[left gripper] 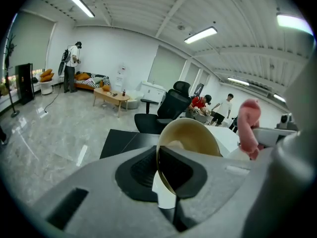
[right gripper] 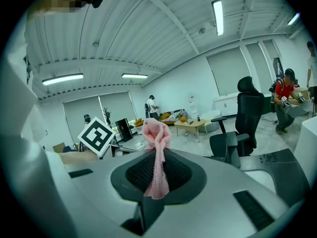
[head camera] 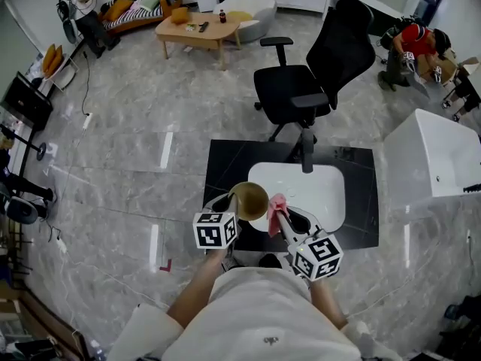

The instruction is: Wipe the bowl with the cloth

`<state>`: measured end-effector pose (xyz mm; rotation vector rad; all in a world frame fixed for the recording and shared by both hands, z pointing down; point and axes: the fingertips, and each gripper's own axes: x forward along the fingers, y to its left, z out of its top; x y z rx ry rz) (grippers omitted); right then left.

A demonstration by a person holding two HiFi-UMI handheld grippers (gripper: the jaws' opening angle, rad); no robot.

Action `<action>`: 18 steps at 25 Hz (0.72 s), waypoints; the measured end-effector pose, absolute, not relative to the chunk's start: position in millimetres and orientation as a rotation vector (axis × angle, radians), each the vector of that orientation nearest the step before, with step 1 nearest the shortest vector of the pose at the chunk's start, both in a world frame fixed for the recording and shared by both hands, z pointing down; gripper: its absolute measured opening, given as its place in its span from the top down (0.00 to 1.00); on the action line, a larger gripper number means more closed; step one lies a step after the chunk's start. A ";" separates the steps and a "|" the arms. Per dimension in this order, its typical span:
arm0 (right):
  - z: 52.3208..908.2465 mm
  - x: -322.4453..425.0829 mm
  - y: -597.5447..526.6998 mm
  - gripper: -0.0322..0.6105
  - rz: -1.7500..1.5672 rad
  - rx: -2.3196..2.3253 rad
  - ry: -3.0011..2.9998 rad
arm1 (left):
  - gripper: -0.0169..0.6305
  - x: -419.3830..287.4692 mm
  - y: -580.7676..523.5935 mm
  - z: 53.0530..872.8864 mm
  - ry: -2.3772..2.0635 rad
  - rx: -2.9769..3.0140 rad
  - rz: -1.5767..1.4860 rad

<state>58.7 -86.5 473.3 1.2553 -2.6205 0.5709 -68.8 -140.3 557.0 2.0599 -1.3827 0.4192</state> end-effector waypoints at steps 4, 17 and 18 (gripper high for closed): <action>469.6 40.9 -93.2 0.91 0.529 1.173 -2.625 | 0.95 -61.7 -136.7 541.2 -1.433 2.110 0.450; 482.6 -1.5 -111.0 0.91 0.472 1.022 -2.515 | 0.95 -47.9 -128.6 497.9 -1.573 2.308 0.594; 484.2 -2.1 -113.4 0.91 0.464 1.030 -2.495 | 0.94 -46.6 -127.9 497.2 -1.570 2.315 0.599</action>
